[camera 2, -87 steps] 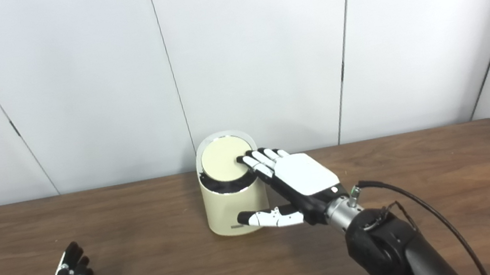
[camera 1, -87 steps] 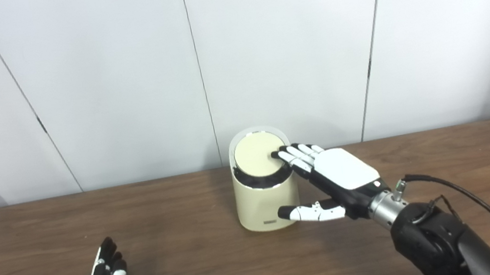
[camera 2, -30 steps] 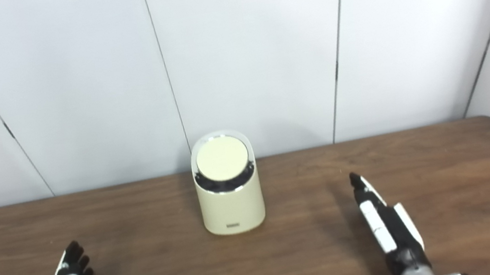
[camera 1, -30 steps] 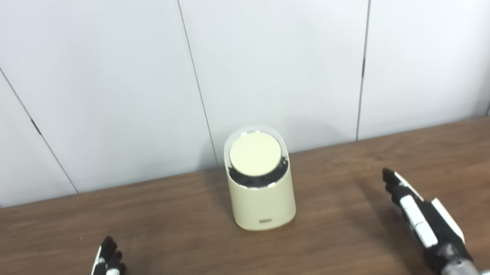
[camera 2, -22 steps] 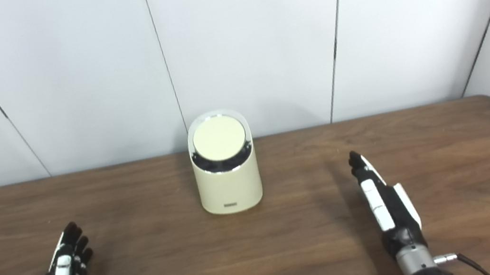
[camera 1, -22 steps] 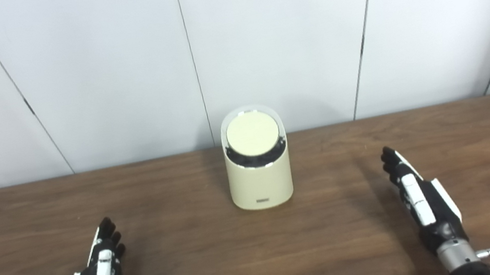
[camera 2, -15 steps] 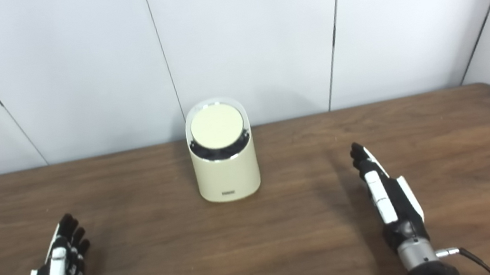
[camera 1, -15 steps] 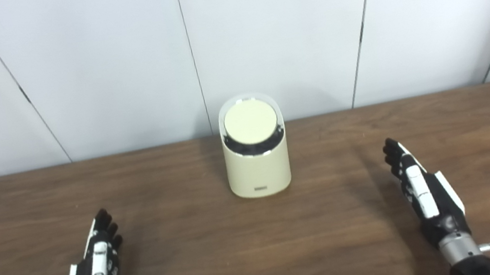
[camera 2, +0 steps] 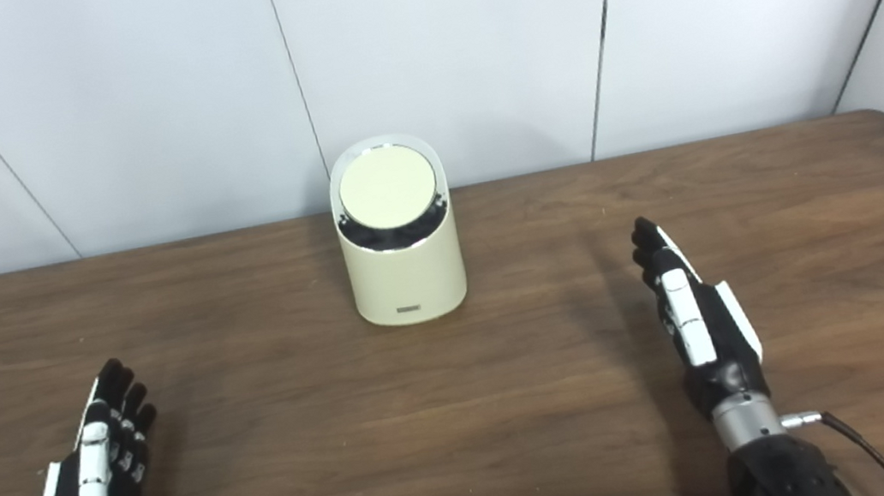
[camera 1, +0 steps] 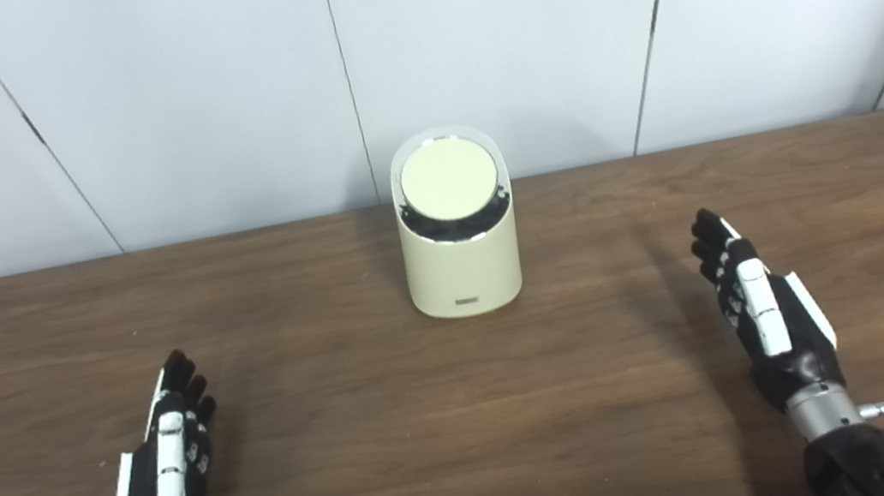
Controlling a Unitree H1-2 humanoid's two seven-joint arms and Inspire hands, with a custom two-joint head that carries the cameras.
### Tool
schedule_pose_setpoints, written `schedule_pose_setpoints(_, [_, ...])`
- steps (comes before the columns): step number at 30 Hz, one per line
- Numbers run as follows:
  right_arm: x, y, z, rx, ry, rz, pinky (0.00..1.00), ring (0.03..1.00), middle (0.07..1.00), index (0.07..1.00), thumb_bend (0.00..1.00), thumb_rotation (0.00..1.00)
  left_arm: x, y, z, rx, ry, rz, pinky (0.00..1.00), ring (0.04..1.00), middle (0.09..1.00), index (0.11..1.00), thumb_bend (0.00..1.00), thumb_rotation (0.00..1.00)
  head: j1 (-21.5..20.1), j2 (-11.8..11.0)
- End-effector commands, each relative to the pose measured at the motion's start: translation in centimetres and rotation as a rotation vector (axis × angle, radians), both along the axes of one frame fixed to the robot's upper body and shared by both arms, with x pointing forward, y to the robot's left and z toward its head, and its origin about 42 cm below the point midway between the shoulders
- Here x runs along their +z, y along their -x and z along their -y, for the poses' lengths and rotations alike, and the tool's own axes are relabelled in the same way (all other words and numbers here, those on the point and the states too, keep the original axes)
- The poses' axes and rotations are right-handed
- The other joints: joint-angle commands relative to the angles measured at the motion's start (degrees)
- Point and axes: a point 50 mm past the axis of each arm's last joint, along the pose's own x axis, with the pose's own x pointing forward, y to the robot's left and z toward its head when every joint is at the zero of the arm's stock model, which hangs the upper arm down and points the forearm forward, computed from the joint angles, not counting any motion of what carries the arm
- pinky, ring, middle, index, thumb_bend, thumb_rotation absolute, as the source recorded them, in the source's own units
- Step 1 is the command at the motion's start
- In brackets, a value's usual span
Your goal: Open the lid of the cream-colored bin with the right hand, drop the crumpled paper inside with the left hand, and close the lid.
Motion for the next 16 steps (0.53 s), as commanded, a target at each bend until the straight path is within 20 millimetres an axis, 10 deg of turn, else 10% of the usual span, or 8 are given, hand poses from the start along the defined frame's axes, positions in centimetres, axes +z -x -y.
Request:
schedule_pose_setpoints(1, [1.57,-0.11,0.00,-0.003,-0.006,0.085,0.99,0.963,0.963,0.957,0.48,1.00,0.83,0.11,0.05,-0.009,-0.003,0.044,1.00,1.000,1.000,1.000,0.47,0.83,-0.07,0.45])
schedule_pose_setpoints(16, [1.22,0.76,-0.03,0.001,-0.014,0.073,1.00,0.973,0.970,0.954,0.48,1.00,0.61,0.55,0.46,0.005,-0.008,0.035,1.00,0.998,1.000,0.997,0.47,0.85,0.52,2.55])
